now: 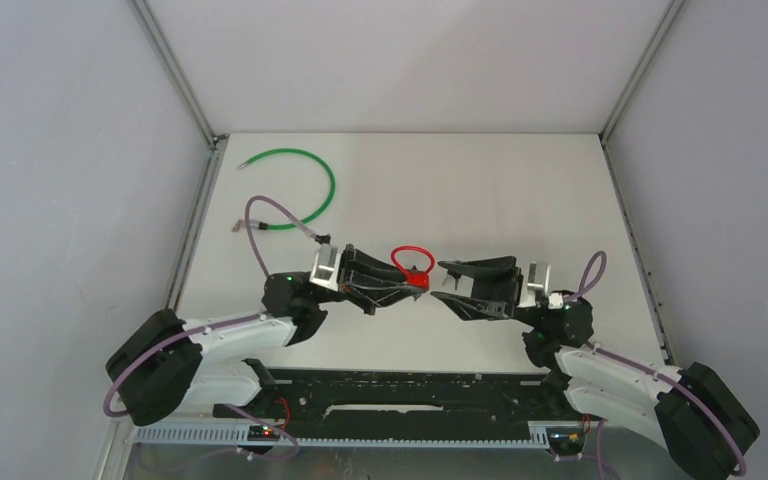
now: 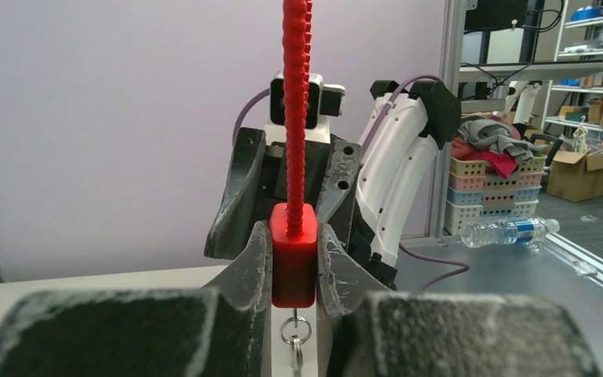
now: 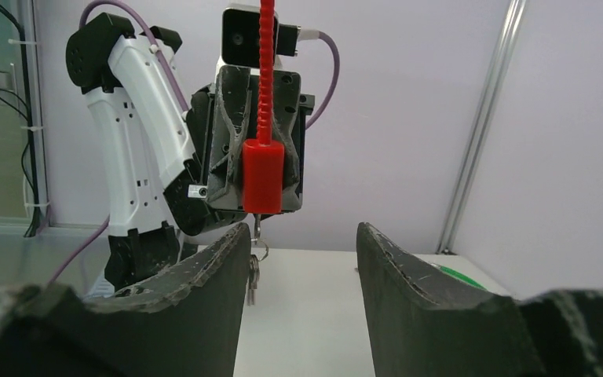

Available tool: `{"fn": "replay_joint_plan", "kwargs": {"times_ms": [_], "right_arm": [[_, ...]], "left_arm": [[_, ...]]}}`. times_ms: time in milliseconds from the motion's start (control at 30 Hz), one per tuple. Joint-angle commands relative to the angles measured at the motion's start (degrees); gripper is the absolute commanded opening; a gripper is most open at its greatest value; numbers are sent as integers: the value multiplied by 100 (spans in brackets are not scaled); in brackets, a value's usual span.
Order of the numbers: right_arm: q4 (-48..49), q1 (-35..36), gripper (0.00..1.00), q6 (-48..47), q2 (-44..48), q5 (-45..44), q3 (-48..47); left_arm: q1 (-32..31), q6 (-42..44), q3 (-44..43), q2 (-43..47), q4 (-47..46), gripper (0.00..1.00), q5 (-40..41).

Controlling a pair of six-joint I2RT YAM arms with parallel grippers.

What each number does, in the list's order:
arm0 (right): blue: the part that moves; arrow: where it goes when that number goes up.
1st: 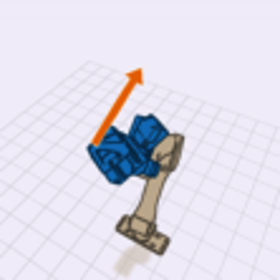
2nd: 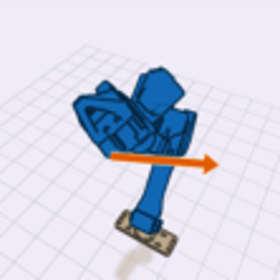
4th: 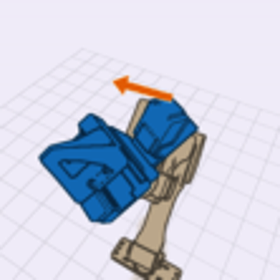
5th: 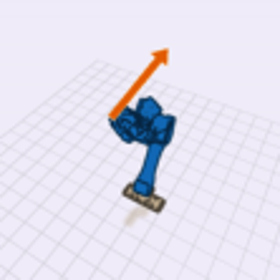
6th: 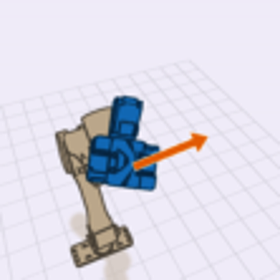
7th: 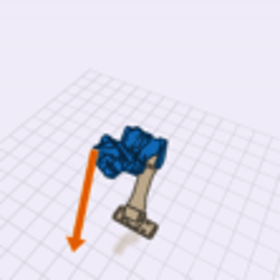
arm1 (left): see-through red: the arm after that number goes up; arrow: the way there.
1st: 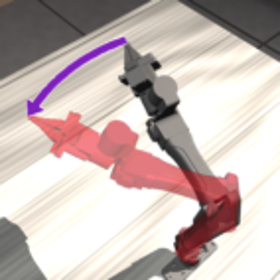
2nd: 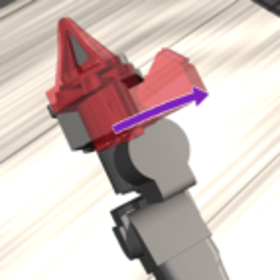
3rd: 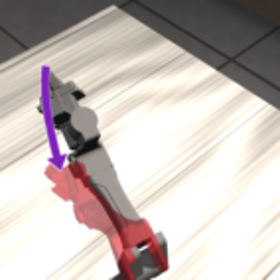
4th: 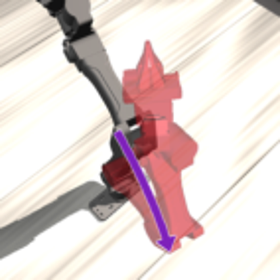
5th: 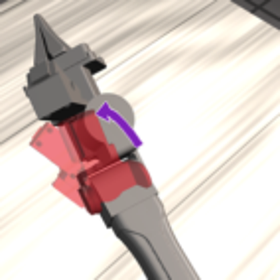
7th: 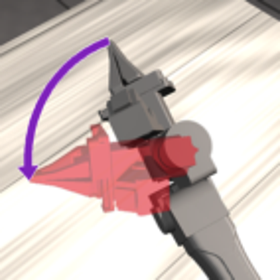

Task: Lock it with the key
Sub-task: Lock the lock.

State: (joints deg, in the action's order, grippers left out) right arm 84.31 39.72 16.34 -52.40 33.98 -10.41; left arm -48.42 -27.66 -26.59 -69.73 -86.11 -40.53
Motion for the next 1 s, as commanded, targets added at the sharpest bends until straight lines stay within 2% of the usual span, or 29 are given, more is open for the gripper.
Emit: {"fn": "replay_joint_plan", "kwargs": {"times_ms": [0, 300, 767, 967], "right_arm": [[163, 93, 53, 253, -197, -15, -267], [157, 264, 46, 328, -574, -5, -377], [65, 329, 45, 179, -400, 275, -426], [54, 332, 39, 142, -542, 230, -435]], "left_arm": [[-70, -142, -369, -45, -521, 0, -83], [-126, -95, -536, -146, -522, 0, -101], [-124, -94, -636, -321, -521, 0, -198], [-130, -134, -672, -353, -522, 0, -224]]}}
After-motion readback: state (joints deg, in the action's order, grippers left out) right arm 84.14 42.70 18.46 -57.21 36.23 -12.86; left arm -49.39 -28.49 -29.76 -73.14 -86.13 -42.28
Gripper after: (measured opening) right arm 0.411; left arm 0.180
